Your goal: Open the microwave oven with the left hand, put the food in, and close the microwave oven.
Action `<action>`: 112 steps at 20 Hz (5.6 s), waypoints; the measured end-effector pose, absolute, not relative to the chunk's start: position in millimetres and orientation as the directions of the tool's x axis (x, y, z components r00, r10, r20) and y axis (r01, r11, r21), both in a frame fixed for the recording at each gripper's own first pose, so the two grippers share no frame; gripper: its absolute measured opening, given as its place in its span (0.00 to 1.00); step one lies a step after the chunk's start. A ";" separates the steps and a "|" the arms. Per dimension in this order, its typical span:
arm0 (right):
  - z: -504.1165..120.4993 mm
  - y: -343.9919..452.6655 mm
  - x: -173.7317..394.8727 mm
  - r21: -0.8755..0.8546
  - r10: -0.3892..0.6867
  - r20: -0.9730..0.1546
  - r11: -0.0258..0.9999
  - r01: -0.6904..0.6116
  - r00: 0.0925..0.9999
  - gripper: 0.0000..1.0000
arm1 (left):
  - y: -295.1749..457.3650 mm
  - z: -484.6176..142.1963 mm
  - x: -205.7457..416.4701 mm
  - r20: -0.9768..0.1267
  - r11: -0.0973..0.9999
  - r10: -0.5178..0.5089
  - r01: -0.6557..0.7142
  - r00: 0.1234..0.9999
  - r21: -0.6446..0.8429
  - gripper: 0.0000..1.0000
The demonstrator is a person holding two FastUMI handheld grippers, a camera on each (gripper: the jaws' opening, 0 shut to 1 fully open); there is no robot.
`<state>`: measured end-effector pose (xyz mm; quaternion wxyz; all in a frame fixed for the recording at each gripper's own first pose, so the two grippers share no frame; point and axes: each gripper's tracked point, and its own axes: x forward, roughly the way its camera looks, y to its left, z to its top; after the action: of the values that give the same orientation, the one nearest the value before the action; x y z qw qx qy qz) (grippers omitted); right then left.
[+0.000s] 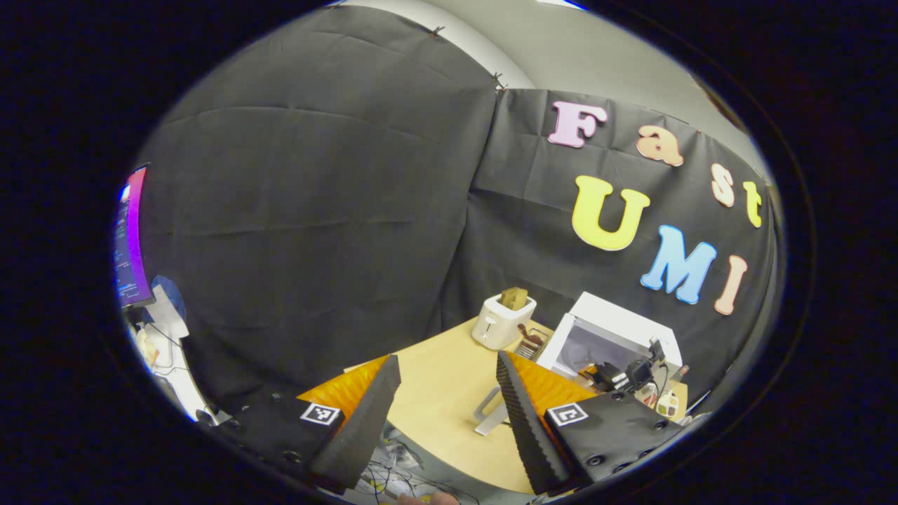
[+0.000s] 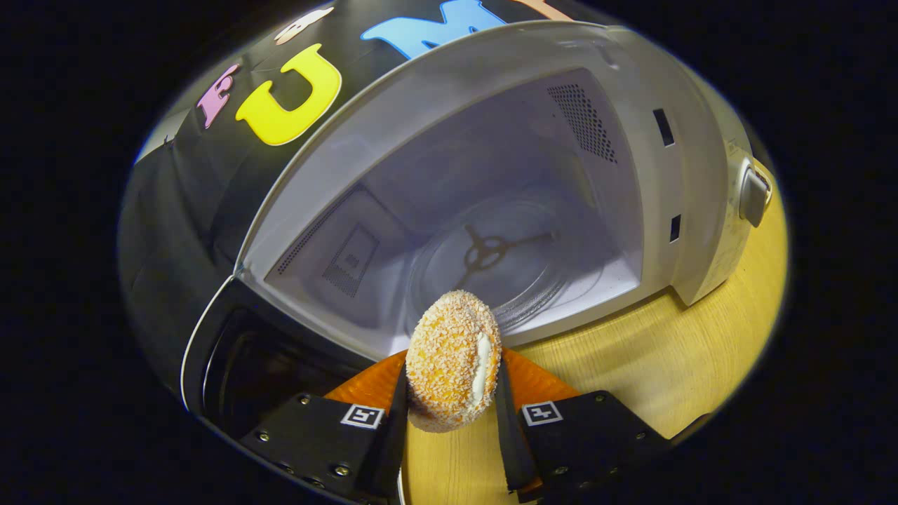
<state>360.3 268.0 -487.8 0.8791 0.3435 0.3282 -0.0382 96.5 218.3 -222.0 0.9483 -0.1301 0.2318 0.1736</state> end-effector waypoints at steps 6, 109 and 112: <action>-490.4 264.8 410.4 0.614 0.046 -0.501 0.723 0.318 0.864 0.57 | 202.1 -240.7 95.3 -0.552 0.920 0.249 -0.372 0.796 -0.121 0.92; -222.1 -16.2 22.9 0.169 -0.345 -0.526 0.854 0.492 0.778 0.98 | -175.4 -477.7 408.1 -0.523 0.783 -0.598 0.582 0.608 -0.219 0.97; -222.6 -20.0 24.6 0.153 -0.353 -0.527 0.855 0.496 0.773 0.98 | -185.6 -485.1 424.2 -0.524 0.791 -0.582 0.583 0.622 -0.187 0.92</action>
<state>24.6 -20.0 -222.6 0.9305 0.1433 0.2483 -0.2281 424.2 -185.6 -485.1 0.9005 0.0006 0.2906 -0.3236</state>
